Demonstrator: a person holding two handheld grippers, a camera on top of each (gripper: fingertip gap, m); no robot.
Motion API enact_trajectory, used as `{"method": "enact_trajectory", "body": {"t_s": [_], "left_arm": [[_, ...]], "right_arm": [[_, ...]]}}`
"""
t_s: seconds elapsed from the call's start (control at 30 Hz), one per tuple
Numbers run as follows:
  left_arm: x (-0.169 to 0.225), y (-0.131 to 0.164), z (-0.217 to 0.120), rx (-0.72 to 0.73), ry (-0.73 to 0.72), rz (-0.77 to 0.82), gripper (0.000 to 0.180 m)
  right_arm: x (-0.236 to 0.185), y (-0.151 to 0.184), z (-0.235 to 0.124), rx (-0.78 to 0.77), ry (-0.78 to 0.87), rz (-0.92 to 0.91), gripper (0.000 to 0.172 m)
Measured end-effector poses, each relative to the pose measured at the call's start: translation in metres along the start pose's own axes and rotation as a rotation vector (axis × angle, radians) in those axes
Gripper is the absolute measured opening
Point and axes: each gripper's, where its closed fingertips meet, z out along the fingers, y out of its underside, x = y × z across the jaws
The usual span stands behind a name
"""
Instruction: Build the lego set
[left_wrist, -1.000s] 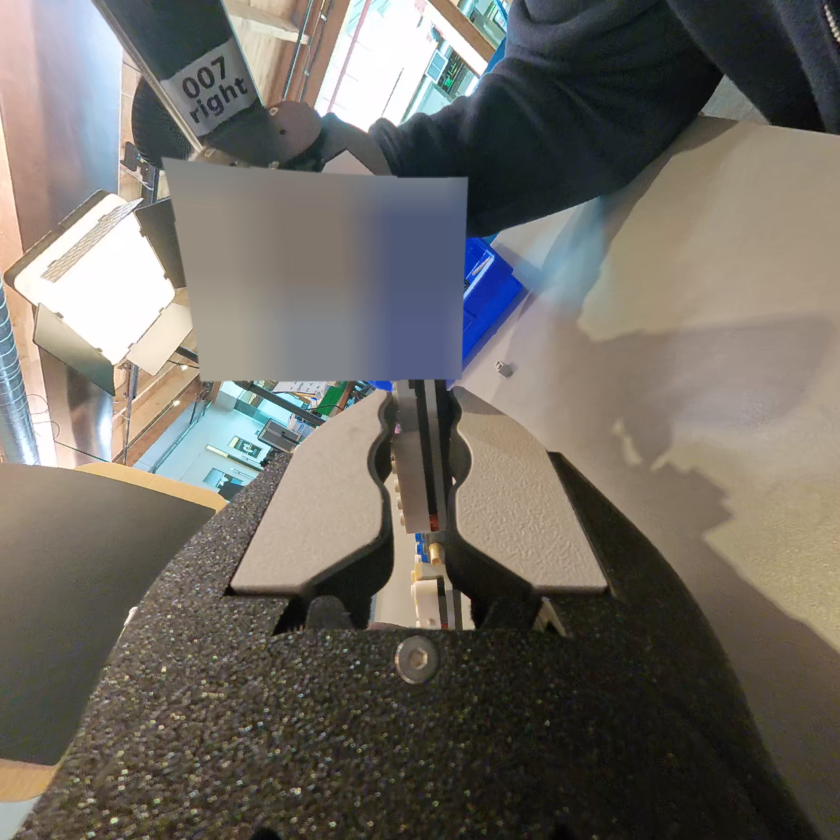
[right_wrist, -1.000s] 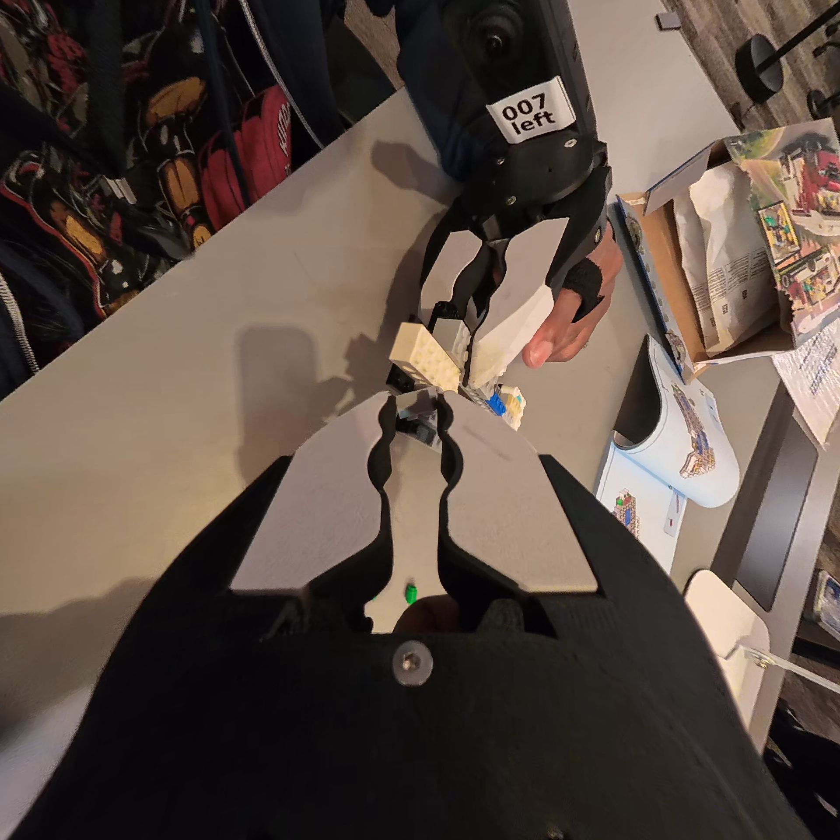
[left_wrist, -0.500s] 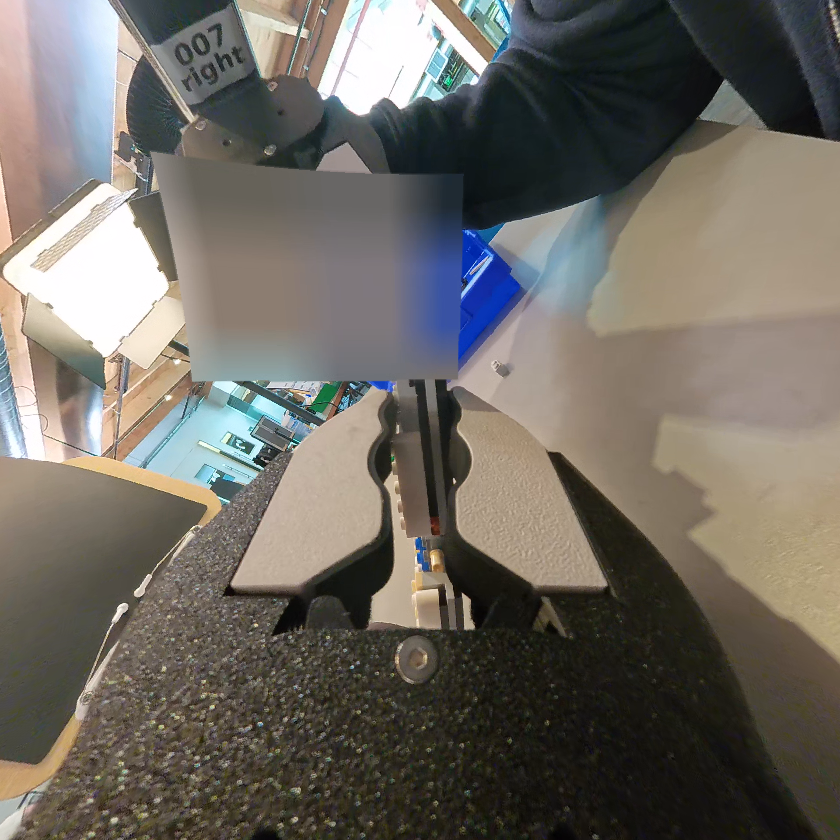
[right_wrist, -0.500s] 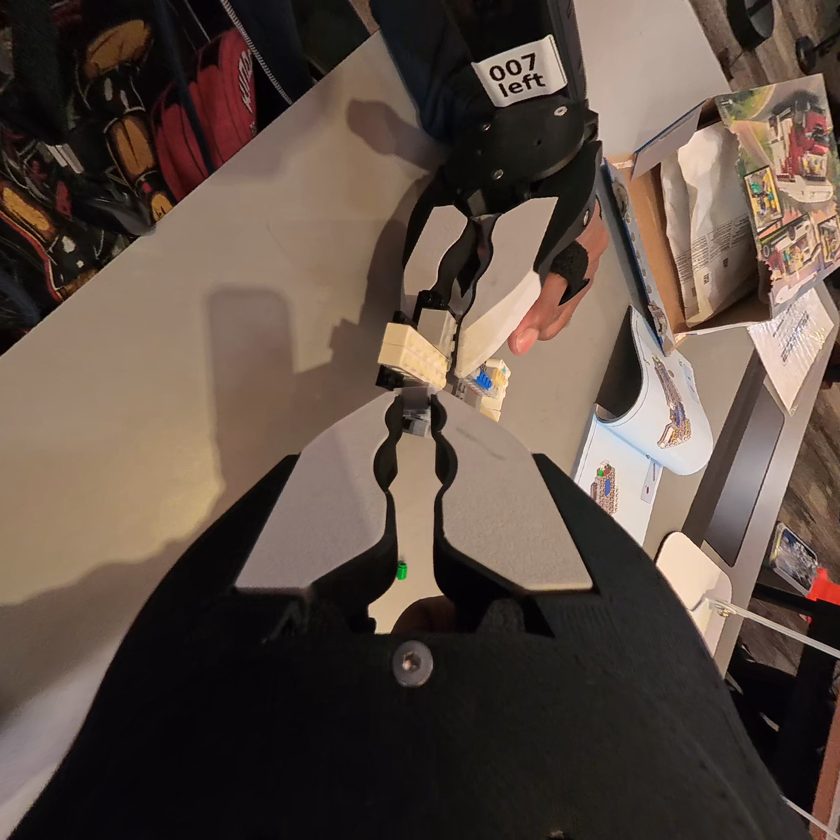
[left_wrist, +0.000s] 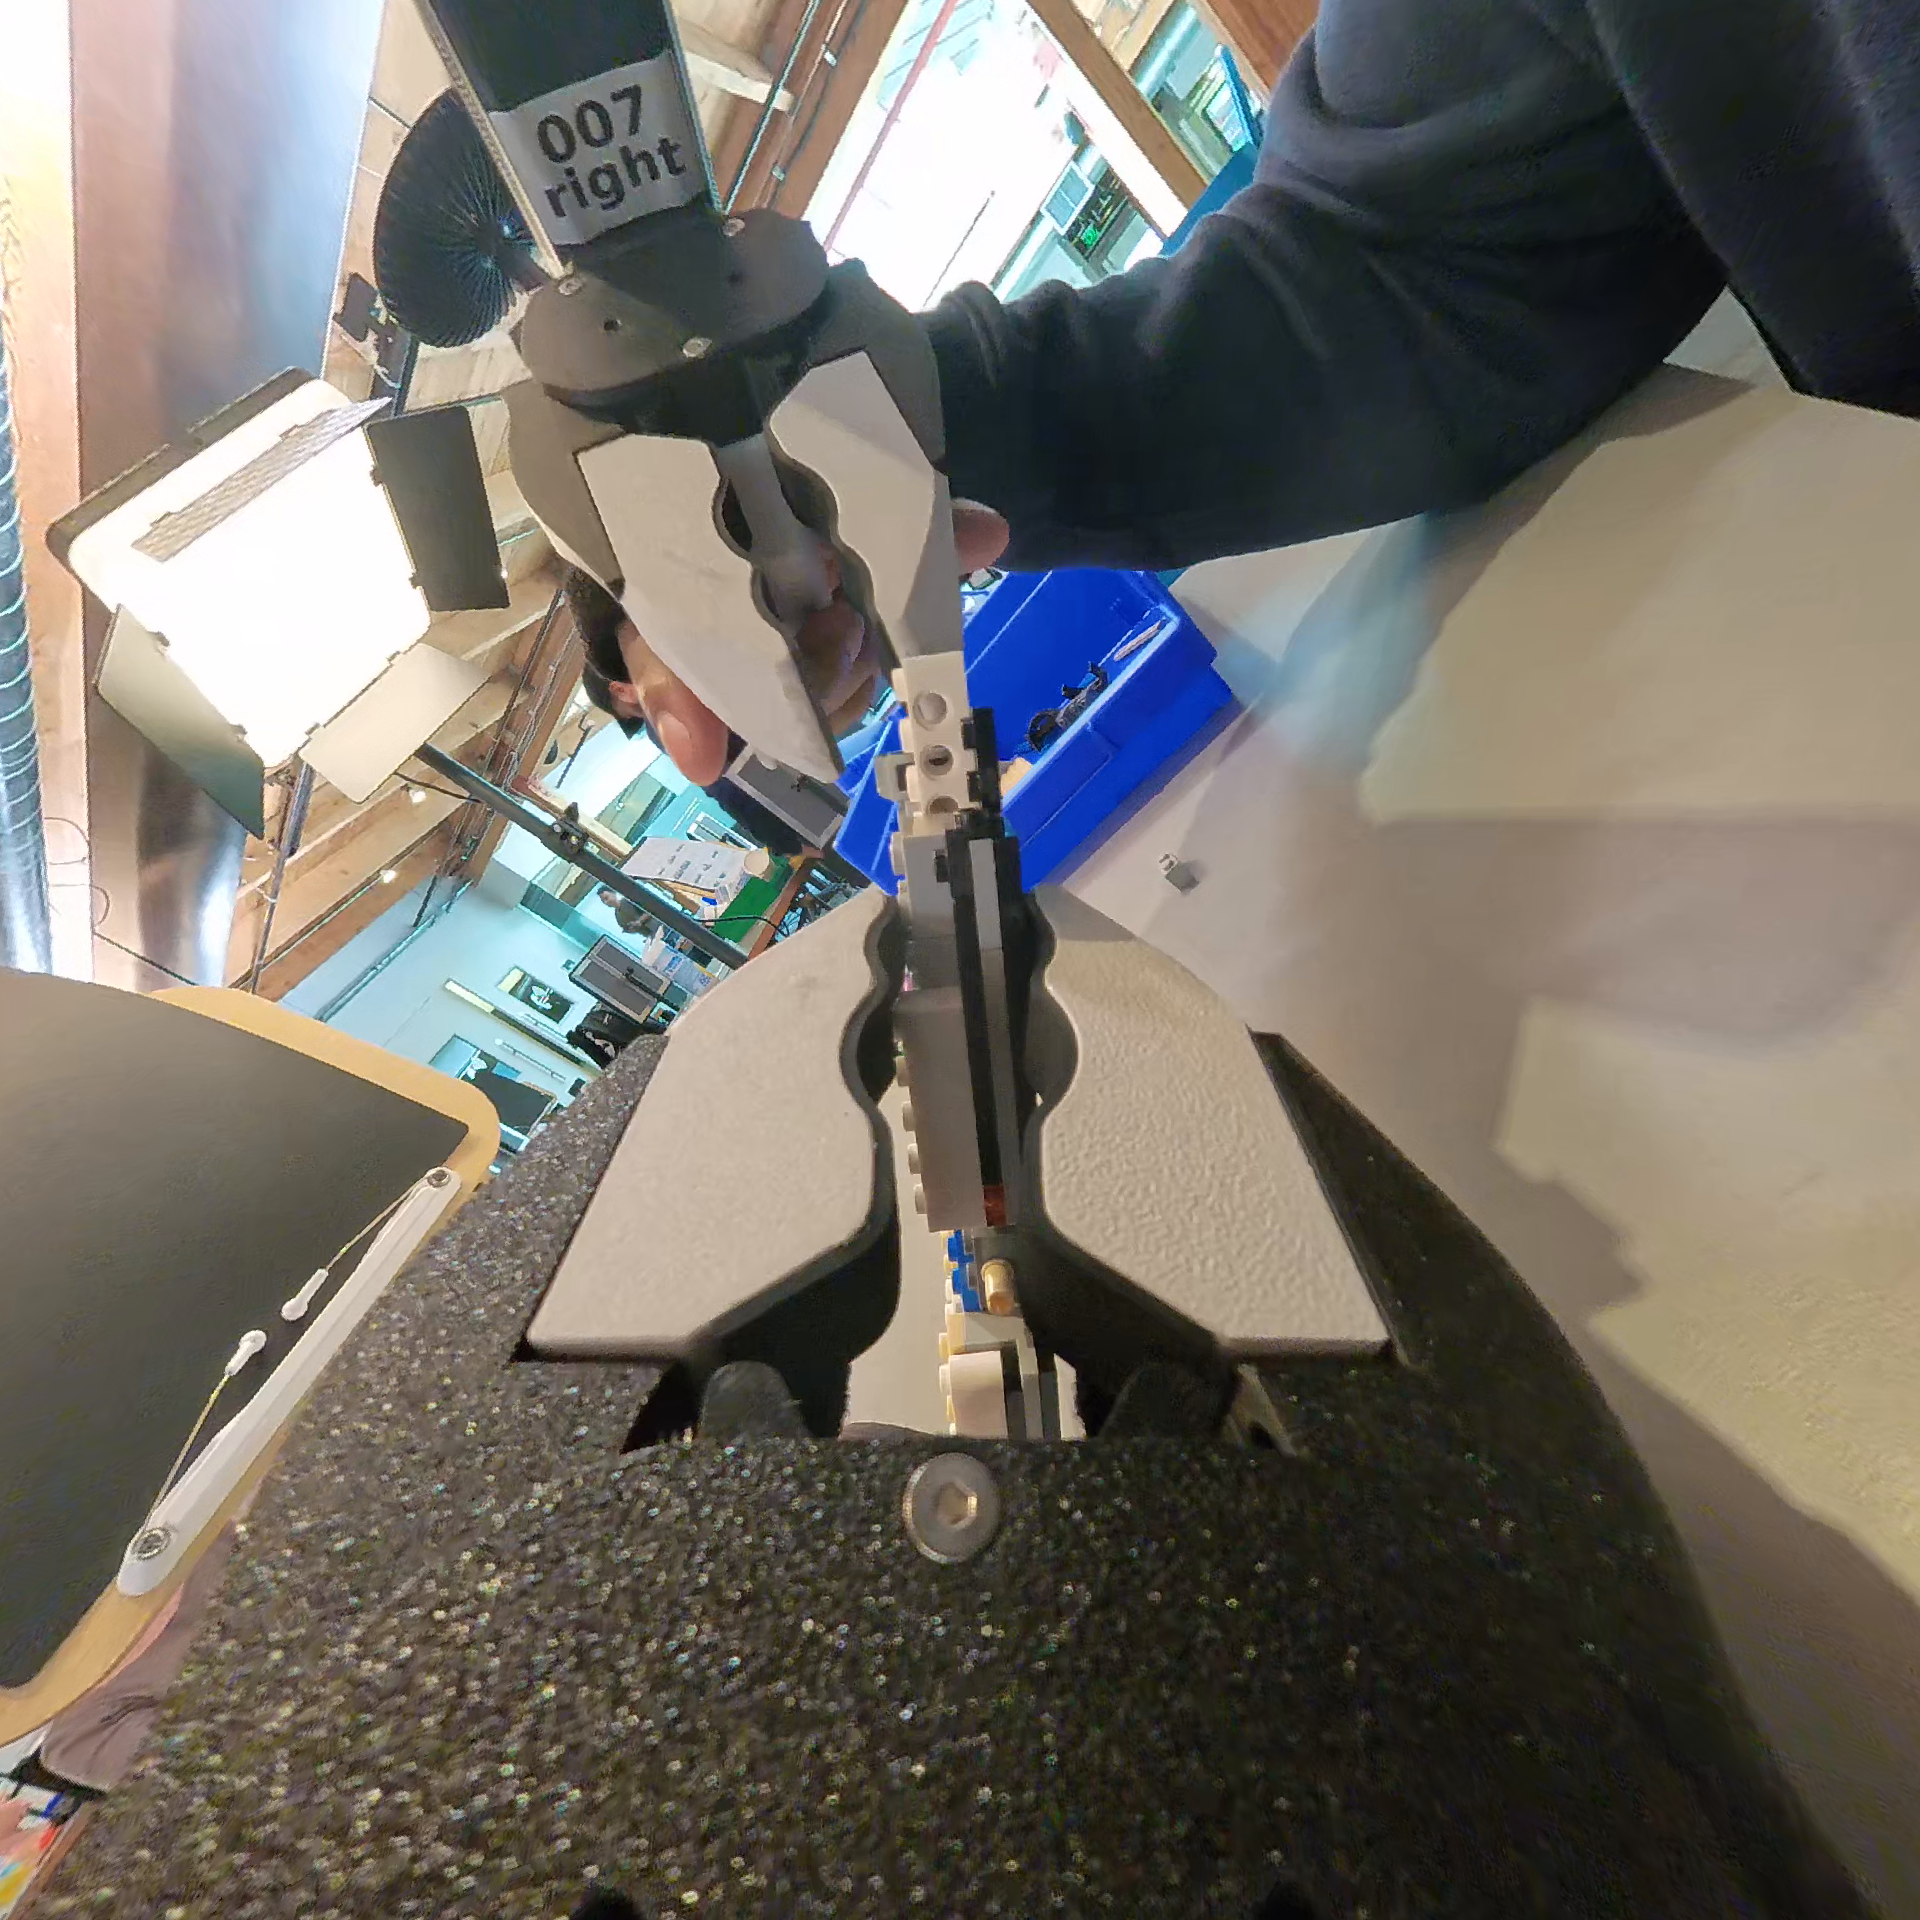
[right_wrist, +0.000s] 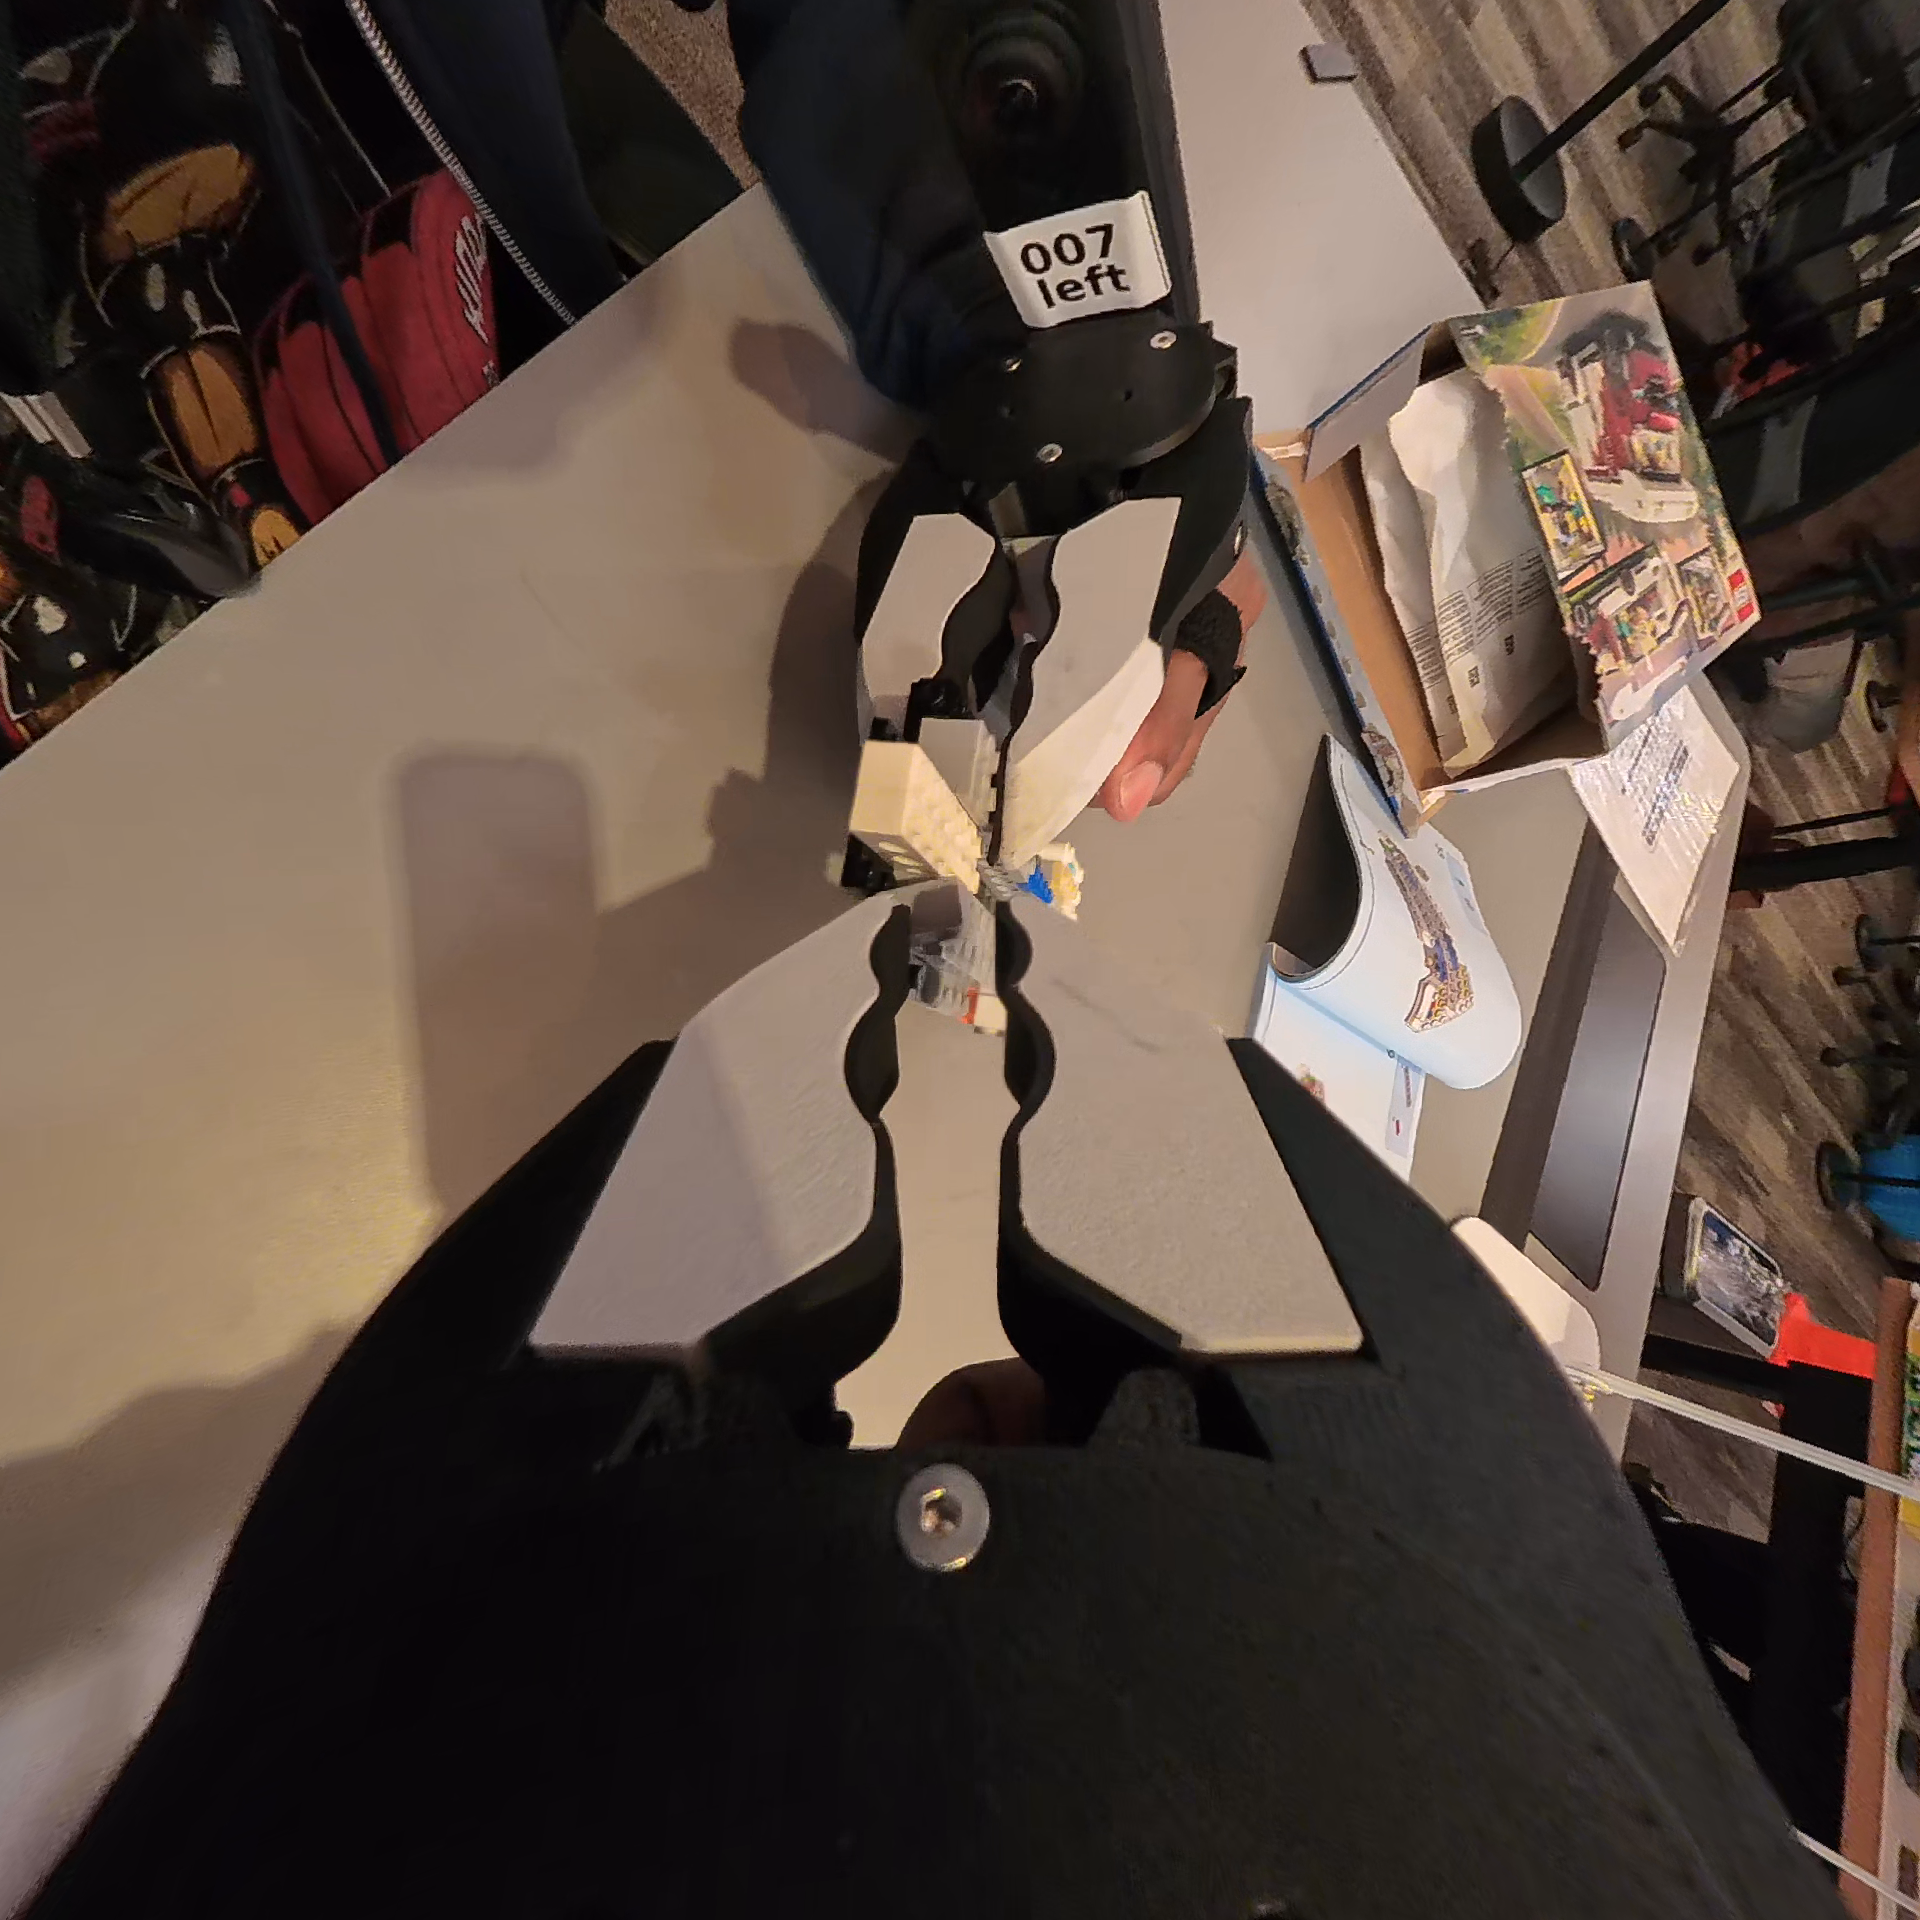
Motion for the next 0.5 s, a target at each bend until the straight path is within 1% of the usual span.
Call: {"method": "enact_trajectory", "body": {"t_s": [0.23,0.37,0.5], "left_arm": [[-0.007,-0.002,-0.002,0.020,-0.031,-0.041,0.021],[-0.015,-0.004,-0.005,0.038,-0.055,-0.074,0.020],[-0.017,-0.006,-0.007,0.054,-0.058,-0.092,0.020]], "right_arm": [[0.013,-0.006,-0.008,0.058,0.071,0.006,0.017],[0.012,-0.006,-0.008,0.085,0.070,0.015,0.022],[0.012,-0.005,-0.005,0.105,0.066,0.026,0.022]]}}
